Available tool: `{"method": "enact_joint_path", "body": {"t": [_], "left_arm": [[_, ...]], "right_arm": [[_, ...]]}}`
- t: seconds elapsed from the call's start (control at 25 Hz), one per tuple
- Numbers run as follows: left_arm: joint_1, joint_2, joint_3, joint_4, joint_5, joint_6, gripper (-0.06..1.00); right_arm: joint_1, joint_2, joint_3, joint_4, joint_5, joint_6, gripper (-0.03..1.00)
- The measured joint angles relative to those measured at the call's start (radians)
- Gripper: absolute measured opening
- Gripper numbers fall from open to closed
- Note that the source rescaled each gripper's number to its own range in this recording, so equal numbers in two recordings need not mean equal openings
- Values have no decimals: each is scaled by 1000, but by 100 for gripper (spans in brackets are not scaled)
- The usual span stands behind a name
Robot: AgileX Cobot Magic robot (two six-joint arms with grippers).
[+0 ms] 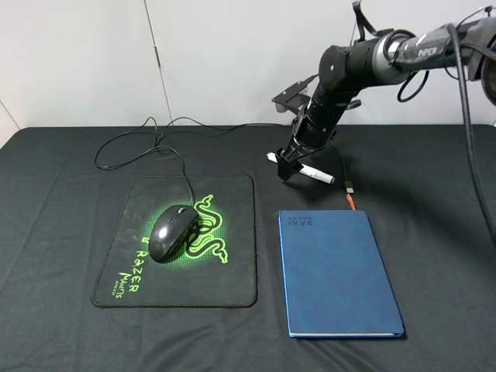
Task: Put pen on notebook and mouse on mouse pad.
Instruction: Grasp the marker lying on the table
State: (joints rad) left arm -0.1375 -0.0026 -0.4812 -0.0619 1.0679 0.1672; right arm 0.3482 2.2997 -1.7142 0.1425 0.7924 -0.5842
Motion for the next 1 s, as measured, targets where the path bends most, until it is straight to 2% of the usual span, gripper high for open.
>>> {"method": "enact_joint_path", "body": {"t": [0.64,0.72,0.8,0.92,1.0], "left_arm": [[0,0,0,0,0,0,100],[0,0,0,1,0,0,100],[0,0,0,1,0,0,100],[0,0,0,1,0,0,100],[0,0,0,1,0,0,100]], "right_arm": [[-30,25,-1,20,-13,1,100],[-30,25,-1,22,-13,1,97],[-30,26,-1,28,-9,1,88],[-30,26,-1,32,-9,1,65],[-30,26,-1,32,-9,1,45]]}}
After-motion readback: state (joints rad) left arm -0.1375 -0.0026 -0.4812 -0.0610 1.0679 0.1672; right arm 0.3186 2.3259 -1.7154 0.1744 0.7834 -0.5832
